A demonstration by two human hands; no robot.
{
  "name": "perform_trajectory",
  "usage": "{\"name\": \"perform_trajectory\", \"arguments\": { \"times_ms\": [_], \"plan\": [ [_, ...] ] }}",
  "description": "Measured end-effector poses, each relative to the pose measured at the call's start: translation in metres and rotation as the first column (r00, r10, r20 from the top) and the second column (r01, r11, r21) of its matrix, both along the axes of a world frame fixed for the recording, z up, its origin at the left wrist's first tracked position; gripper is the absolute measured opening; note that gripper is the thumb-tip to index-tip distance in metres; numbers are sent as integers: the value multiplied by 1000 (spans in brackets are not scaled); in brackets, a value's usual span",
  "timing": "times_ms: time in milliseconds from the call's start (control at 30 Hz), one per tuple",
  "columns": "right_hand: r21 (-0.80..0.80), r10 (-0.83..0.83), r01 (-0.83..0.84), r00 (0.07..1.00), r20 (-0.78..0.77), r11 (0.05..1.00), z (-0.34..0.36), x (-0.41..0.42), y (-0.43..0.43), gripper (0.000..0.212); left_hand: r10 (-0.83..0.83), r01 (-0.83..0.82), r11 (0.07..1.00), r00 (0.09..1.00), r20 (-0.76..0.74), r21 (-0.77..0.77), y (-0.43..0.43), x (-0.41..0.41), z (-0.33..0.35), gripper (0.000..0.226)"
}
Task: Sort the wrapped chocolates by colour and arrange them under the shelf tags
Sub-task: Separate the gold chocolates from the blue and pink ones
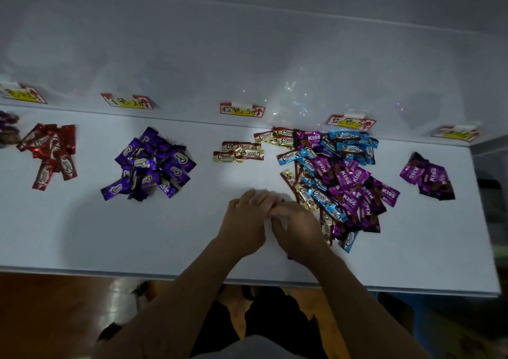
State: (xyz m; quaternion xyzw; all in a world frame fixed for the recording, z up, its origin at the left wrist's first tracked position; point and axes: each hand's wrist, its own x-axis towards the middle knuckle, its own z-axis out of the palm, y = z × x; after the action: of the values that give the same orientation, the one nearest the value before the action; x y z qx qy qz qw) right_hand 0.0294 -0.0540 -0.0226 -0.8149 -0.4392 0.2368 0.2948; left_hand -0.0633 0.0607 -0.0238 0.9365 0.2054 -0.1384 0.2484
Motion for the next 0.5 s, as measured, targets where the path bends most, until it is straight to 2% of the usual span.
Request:
{"name": "perform_trajectory", "arguments": {
  "times_ms": [100, 133, 200, 233, 300, 400, 500],
  "plan": [
    [23, -114, 113, 993, 35, 993, 12, 5, -18, 15, 67, -66, 997, 997, -31, 36, -20, -17, 0, 55],
    [-17, -168, 170, 983, 69, 985, 12, 9, -23, 18, 98, -97, 995, 995, -29, 36, -26, -22, -1, 53],
    [-187, -213, 242, 963, 163, 952, 9, 20, -29, 38, 162, -162, 987, 987, -20, 24, -37, -29, 1, 53],
    [-281, -195, 244, 962, 192, 928, 8, 25, -31, 48, 183, -183, 983, 983, -20, 13, -41, -30, 2, 54],
    [-407, -105, 193, 968, 229, 893, 9, 34, -31, 55, 203, -204, 979, 979, -15, -27, -47, -29, 7, 58],
    [-470, 27, 102, 965, 260, 877, 10, 38, -33, 52, 171, -171, 984, 985, 1, -59, -53, -25, 8, 65],
    [-492, 96, 37, 965, 243, 870, 8, 37, -42, 52, 142, -142, 990, 990, 15, -6, -56, -16, 2, 64]
  ]
}}
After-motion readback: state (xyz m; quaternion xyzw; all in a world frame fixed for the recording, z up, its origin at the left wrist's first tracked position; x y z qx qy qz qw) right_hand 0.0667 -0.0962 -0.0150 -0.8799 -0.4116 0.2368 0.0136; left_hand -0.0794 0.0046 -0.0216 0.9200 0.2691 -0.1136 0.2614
